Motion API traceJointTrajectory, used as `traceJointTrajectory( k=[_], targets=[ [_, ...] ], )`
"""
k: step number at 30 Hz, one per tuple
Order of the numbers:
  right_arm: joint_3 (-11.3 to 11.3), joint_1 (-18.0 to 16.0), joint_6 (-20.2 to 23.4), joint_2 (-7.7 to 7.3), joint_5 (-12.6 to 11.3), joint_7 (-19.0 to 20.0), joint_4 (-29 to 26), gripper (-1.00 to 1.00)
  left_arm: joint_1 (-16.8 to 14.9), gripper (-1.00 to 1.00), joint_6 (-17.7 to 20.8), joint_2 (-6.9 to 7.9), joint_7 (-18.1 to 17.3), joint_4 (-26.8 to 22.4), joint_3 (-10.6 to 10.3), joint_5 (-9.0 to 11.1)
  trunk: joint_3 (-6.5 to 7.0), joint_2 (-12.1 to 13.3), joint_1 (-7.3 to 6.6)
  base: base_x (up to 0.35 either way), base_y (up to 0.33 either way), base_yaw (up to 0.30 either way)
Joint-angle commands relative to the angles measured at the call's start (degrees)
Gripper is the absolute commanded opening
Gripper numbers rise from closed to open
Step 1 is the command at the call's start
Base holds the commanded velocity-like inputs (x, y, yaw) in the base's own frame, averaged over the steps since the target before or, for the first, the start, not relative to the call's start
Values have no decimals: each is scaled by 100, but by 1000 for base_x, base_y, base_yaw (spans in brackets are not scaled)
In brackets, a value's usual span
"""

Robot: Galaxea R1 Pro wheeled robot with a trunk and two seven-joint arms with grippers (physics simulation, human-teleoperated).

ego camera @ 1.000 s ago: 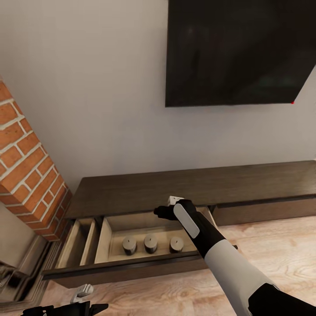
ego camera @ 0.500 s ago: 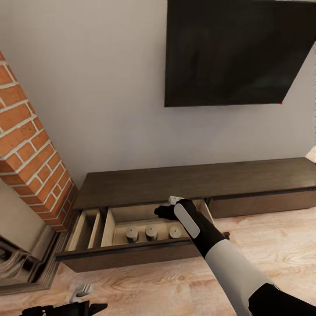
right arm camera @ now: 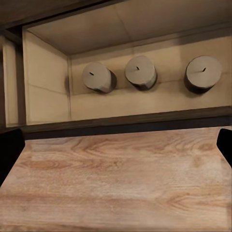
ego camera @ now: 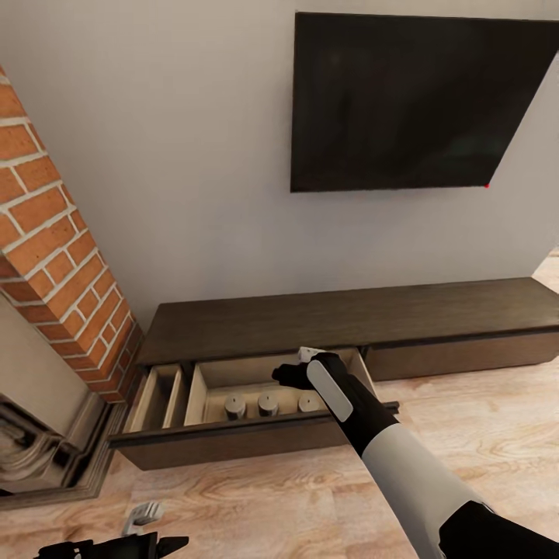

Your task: Place each of the two pumpkins and all three candles from the living room inside a cabinet in the living room (use any cabinet), then make sure every cabinet is closed, and position the cauldron so it is next to a table in the living room.

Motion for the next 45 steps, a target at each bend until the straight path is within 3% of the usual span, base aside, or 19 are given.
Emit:
traceJointTrajectory(
  k=[1,15,45],
  targets=[
    [14,-5,3,-2,-60,-59,-6,100,0,100,43,3,49,-3,-11,47,14,39,-23,-5,0,15],
    [21,-5,1,-4,-61,-59,-6,100,-3,100,43,5,164,0,-4,50,265,600,-330,-111,0,206],
    [23,-5,-5,-5,-61,-59,-6,100,-5,100,43,9,147,-9,-2,50,831,1804,-989,-69,0,-23]
  ],
)
